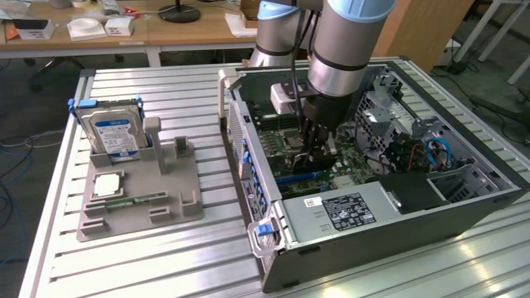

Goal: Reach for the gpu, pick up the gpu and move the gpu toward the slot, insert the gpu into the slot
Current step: 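Insert the gpu into the slot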

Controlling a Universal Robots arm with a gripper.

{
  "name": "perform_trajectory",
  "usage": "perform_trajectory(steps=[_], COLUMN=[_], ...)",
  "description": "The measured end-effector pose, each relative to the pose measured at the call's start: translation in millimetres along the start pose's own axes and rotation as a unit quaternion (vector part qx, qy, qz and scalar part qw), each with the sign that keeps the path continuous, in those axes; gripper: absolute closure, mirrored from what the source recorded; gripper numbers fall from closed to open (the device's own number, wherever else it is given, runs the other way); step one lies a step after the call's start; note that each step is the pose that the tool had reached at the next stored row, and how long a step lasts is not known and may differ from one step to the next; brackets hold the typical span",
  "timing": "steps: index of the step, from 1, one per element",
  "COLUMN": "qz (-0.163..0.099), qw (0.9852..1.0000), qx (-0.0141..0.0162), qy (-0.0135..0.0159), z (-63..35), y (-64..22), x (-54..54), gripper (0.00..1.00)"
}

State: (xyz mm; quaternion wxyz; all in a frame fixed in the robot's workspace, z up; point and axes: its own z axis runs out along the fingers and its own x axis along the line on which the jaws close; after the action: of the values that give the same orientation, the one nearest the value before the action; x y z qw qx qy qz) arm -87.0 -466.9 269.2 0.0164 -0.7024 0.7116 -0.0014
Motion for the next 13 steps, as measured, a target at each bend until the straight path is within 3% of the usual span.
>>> perform_trajectory(steps=[13], qz=[0.000], qw=[1.0000], qx=[0.0000], qy=[-0.0001], z=[4.8], y=[0.5], x=[-0.1], gripper=[0.74])
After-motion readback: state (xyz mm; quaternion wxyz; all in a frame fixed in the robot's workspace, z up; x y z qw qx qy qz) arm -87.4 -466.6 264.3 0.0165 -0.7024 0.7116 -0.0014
